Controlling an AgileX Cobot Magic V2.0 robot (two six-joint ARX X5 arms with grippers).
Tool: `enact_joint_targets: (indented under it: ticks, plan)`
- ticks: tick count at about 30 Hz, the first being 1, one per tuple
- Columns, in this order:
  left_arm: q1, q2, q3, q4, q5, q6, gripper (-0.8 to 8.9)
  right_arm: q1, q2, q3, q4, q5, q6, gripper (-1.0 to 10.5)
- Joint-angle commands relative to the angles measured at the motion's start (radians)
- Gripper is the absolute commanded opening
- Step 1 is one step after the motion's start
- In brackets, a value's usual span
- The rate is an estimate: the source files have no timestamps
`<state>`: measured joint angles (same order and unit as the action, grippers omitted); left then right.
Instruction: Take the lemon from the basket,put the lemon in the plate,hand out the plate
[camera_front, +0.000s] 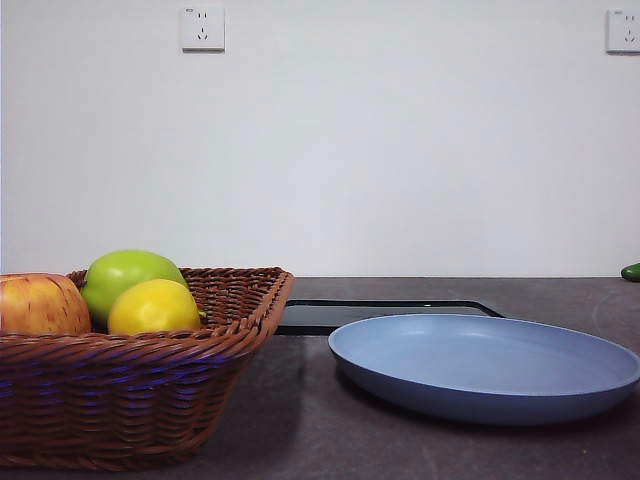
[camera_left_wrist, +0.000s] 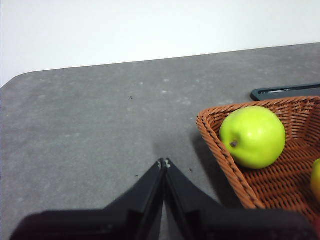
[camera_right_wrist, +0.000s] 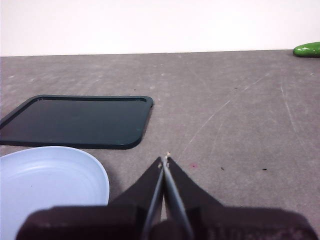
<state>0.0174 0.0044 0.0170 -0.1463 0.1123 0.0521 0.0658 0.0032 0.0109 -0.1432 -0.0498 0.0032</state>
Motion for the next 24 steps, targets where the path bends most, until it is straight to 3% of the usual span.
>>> enact_joint_targets:
  ticks: [1,6,9,12,17,24]
  plan:
    - [0.003,-0.002,-0.011,0.019,0.036,-0.104,0.08,0.001,-0.004,-0.003,0.009,-0.001,0.033,0.0]
    - [0.003,-0.002,-0.011,0.026,0.183,-0.317,0.08,0.001,-0.004,-0.003,0.01,-0.001,0.229,0.0]
    - [0.003,-0.002,-0.011,0.047,0.24,-0.402,0.08,0.001,-0.004,-0.003,0.027,-0.001,0.37,0.0]
    - [0.003,-0.002,-0.011,0.075,0.283,-0.452,0.08,0.001,-0.004,-0.002,0.034,-0.007,0.455,0.0]
    - [0.003,-0.002,0.004,0.108,0.31,-0.522,0.06,0.001,-0.001,0.025,0.008,-0.102,0.487,0.0]
    - [0.003,0.052,0.156,-0.071,0.253,-0.526,0.07,0.001,0.093,0.219,-0.207,-0.105,0.476,0.0]
